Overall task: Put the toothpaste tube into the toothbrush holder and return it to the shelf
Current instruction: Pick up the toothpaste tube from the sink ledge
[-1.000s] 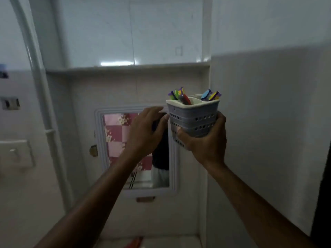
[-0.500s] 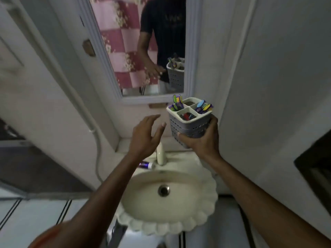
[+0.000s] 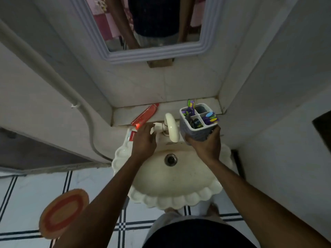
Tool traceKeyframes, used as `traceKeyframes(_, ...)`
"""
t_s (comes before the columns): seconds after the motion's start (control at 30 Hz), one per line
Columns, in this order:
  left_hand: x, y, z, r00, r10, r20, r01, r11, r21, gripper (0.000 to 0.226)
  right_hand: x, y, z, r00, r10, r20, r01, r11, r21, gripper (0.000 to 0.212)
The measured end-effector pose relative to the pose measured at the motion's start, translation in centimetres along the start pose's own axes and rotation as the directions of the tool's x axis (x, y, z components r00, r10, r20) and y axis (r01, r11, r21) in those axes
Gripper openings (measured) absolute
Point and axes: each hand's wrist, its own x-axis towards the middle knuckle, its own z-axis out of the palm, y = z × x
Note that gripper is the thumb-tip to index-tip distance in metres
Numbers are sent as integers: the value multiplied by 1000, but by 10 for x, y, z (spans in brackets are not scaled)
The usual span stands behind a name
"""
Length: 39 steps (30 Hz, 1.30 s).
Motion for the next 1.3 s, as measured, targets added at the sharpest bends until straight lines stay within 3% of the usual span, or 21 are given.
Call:
traceKeyframes(0.17, 8, -34, 7, 969, -97, 227, 21, 949, 314, 45, 1, 12, 25, 1000, 26, 14, -26, 1000, -12, 130)
traceKeyframes(0.33, 21, -48, 3, 943, -75, 326, -112, 847, 519, 46, 0, 21, 33, 1000, 11, 15, -12, 999, 39, 144)
traceKeyframes(0.43, 23, -52, 0, 930, -42, 365, -189, 796, 574, 45, -2, 23, 29, 1000, -5, 17, 4, 1000, 29, 143)
traceKeyframes(0.57, 22, -49, -5, 932, -50, 358, -180, 794, 580, 34, -1, 27, 22, 1000, -16, -11, 16, 1000, -25, 134)
traceKeyframes(0.63, 18, -46, -9, 934, -88, 347, -119, 839, 530, 30, -1, 29, 19, 1000, -15, -22, 14, 999, -43, 129)
traceKeyframes(0.77, 8, -31, -40, 928, -211, 306, 176, 974, 141, 38, -1, 30, 13, 1000, 1, -1, -1, 999, -47, 128)
traceKeyframes(0.9, 1, 19, -88, 937, -222, 271, 282, 937, -207, 35, -5, 26, 6, 999, 8, 34, -7, 999, -33, 124)
traceKeyframes(0.97, 5, 51, -107, 929, -207, 308, 296, 914, -278, 33, -6, 24, 3, 999, 14, 39, -13, 1000, -21, 123)
traceKeyframes(1.1, 24, 101, -115, 929, -46, 368, 126, 972, -197, 37, -7, 21, -3, 998, 29, 57, -28, 999, -17, 122)
traceKeyframes(1.2, 46, 134, -107, 905, 37, 424, -32, 999, -19, 42, -5, 21, -8, 997, 32, 66, -31, 999, -22, 127)
traceKeyframes(1.3, 69, 162, -94, 929, 107, 354, -190, 959, 209, 38, -2, 18, -9, 995, 25, 94, -23, 999, -24, 127)
